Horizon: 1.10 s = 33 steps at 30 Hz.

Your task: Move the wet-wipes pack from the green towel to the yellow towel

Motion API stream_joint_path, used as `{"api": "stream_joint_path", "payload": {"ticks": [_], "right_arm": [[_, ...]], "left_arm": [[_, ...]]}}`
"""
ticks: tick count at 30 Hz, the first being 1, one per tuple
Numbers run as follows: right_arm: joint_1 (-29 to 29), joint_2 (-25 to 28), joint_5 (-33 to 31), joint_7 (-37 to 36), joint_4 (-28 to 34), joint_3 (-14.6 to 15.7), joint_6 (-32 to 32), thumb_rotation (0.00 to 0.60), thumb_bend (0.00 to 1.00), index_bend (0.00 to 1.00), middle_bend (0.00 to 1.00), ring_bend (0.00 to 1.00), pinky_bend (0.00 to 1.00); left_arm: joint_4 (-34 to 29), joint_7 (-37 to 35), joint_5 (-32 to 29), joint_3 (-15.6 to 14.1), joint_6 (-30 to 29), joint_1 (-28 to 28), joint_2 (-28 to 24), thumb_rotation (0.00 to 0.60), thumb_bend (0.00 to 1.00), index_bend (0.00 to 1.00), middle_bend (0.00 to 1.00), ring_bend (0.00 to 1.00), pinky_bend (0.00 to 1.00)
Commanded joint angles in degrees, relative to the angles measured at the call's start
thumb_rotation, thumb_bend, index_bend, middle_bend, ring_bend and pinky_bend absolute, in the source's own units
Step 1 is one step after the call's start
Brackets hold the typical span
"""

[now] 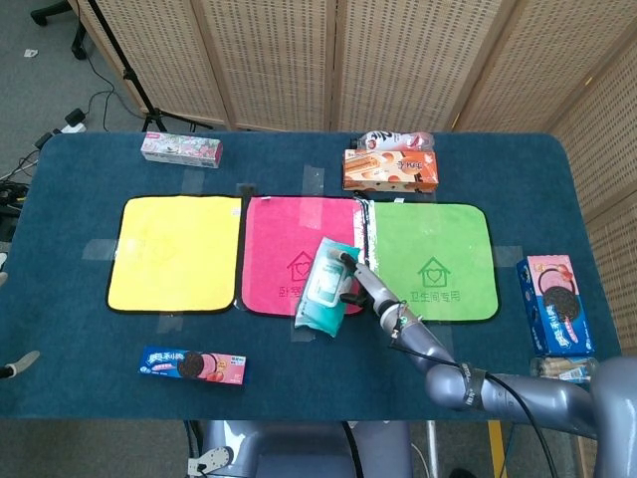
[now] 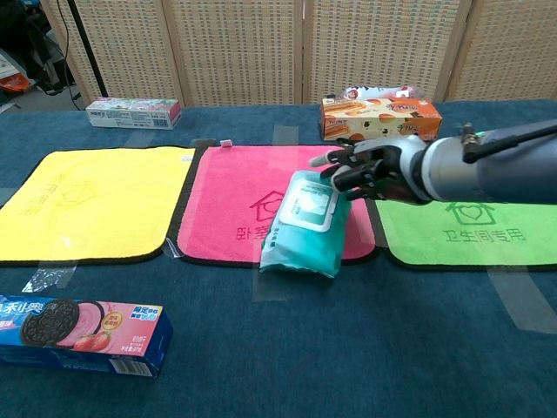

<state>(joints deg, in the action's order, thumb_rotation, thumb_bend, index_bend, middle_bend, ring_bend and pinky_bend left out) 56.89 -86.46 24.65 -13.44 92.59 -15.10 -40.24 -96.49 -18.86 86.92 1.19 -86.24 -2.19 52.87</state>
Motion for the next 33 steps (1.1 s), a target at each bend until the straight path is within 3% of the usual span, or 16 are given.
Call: {"api": "stream_joint_path", "payload": {"ticks": [1,10,20,21,23,24,25,26,33], "right_arm": [[3.56,-2.78,-4.49,3.32,-2.98,-1.57,-0.97,0.6,1.0,0.0,0.0,0.0,0.0],[7.34,-5.58,-9.71,6.6,-8.32,-3.79,0.73,0.6,1.0,0.0,0.0,0.0,0.0],[6.09,-1.63,-1.23,8.5,-3.03,-6.08,-0.31,0.6,1.0,0.0,0.0,0.0,0.0],[5.62,-0.65,2.35,10.03,-1.61,-5.14,-1.02,0.6,0.93,0.0,0.0,0.0,0.0],[3.1,1.97,14.17,15.0,1.87,-0.58,-5.12,0.6,0.54,0.0,0.0,0.0,0.0],[2.25,2.76,18.26,16.93,2.45,1.34,-6.49,0.6,0.25,0.0,0.0,0.0,0.0],[1.78,3.34,20.7,18.29,2.71,2.63,-7.24,0.6,0.06,0.0,0.0,0.0,0.0],[1.38,3.93,22.9,19.7,2.91,3.9,-7.9,0.6,0.01,0.0,0.0,0.0,0.0],[-3.29,9.93,37.28,27.74,6.6,13.77,-11.58,0.6,0.0,0.0,0.0,0.0,0.0]], "left_arm": [[-0.07,-0.03,-1.06,0.33,1.12,-0.49,-0.09,0.6,0.0,0.0,0.0,0.0,0.0],[-0.47,1.19,-2.91,0.79,3.56,-1.54,0.06,0.6,0.0,0.0,0.0,0.0,0.0],[-0.87,2.57,-3.61,0.98,4.64,-2.08,0.29,0.6,0.0,0.0,0.0,0.0,0.0],[-0.88,2.62,-3.66,1.02,4.56,-2.06,0.32,0.6,0.0,0.0,0.0,0.0,0.0],[-0.85,2.65,-3.63,1.01,4.61,-2.08,0.37,0.6,0.0,0.0,0.0,0.0,0.0],[-0.84,2.75,-3.62,0.98,4.68,-2.1,0.37,0.6,0.0,0.0,0.0,0.0,0.0],[-0.82,2.83,-3.6,0.96,4.77,-2.14,0.39,0.6,0.0,0.0,0.0,0.0,0.0],[-0.82,2.92,-3.56,0.93,4.85,-2.18,0.41,0.6,0.0,0.0,0.0,0.0,0.0],[-1.3,3.96,-3.62,0.8,5.08,-2.25,0.45,0.6,0.0,0.0,0.0,0.0,0.0]]}}
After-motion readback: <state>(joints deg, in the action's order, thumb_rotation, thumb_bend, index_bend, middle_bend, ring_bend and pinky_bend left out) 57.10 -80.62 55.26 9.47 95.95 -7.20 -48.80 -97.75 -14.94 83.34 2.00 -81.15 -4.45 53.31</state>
